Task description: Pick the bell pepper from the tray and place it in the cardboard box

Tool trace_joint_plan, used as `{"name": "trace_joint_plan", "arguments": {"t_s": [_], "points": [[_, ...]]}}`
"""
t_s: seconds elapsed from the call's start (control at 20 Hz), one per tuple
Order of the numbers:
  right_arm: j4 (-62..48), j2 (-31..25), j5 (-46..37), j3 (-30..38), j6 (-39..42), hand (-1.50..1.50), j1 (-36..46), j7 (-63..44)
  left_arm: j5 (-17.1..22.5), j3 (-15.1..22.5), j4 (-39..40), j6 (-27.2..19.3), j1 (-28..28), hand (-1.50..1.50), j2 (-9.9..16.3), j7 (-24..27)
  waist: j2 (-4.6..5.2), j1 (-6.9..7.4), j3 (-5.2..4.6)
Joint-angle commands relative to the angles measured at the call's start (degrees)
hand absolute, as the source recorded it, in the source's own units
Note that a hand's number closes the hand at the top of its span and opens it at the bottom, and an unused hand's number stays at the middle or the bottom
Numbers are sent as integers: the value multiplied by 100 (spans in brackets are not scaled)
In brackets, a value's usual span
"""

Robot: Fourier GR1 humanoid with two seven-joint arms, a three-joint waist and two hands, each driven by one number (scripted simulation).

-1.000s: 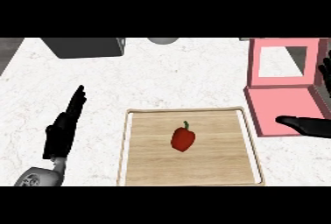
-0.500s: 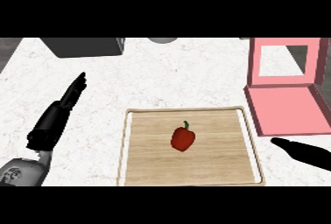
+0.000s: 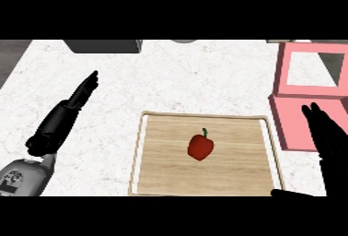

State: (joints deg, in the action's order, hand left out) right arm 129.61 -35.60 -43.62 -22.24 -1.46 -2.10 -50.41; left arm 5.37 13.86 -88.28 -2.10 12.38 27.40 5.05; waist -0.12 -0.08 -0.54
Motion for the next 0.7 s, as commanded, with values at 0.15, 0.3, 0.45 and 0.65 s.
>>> {"name": "trace_joint_plan", "arguments": {"t_s": [0.15,0.3,0.45,0.65], "points": [[-318,781,-53,-1210,1857,-150,1226,-1977,11,75,-94,183,380,0,-38,-243,49,312,8],[-759,1166,-111,-1423,2341,-150,1623,-2432,42,34,153,295,337,0,-36,-8,61,305,-5],[-1342,1731,-183,-1692,2463,-150,1872,-2751,18,14,131,296,321,0,-13,-47,41,310,5],[-1877,2399,-162,-1649,2656,-150,2109,-3157,-58,114,143,170,133,0,-203,45,14,232,12]]}}
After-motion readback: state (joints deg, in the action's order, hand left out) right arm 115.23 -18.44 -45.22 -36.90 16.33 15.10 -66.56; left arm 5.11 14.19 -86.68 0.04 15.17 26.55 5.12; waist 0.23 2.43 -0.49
